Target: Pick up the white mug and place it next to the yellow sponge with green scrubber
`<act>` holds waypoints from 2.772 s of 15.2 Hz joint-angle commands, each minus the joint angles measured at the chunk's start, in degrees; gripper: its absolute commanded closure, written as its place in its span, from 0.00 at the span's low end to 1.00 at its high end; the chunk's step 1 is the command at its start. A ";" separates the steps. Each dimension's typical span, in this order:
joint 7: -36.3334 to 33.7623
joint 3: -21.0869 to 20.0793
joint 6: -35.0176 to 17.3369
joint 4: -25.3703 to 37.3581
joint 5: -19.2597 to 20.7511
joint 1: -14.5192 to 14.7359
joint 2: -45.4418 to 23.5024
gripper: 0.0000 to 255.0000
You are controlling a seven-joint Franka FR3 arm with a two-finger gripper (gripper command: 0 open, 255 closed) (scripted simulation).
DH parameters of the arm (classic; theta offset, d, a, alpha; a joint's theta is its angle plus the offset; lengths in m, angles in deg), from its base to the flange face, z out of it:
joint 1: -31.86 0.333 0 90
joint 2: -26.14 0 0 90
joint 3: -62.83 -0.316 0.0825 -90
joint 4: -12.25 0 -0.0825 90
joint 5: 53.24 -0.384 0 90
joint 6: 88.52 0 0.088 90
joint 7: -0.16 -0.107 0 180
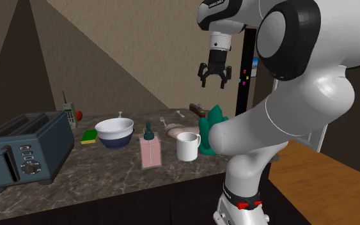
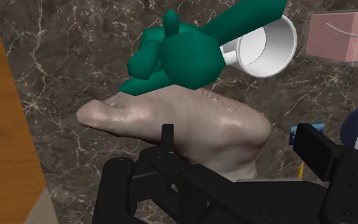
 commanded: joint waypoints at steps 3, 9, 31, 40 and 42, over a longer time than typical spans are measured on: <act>-1.28 -2.14 -2.65 -4.29 -1.04 0.77 2.62 0.00; -5.33 -9.33 -10.67 -15.85 -5.12 4.03 9.09 0.00; -16.17 -33.64 -40.64 -36.28 -21.30 15.92 4.88 0.00; -16.17 -33.63 -40.63 -36.27 -21.29 15.92 4.88 1.00; -16.17 -33.63 -40.63 -36.27 -21.29 15.92 4.88 1.00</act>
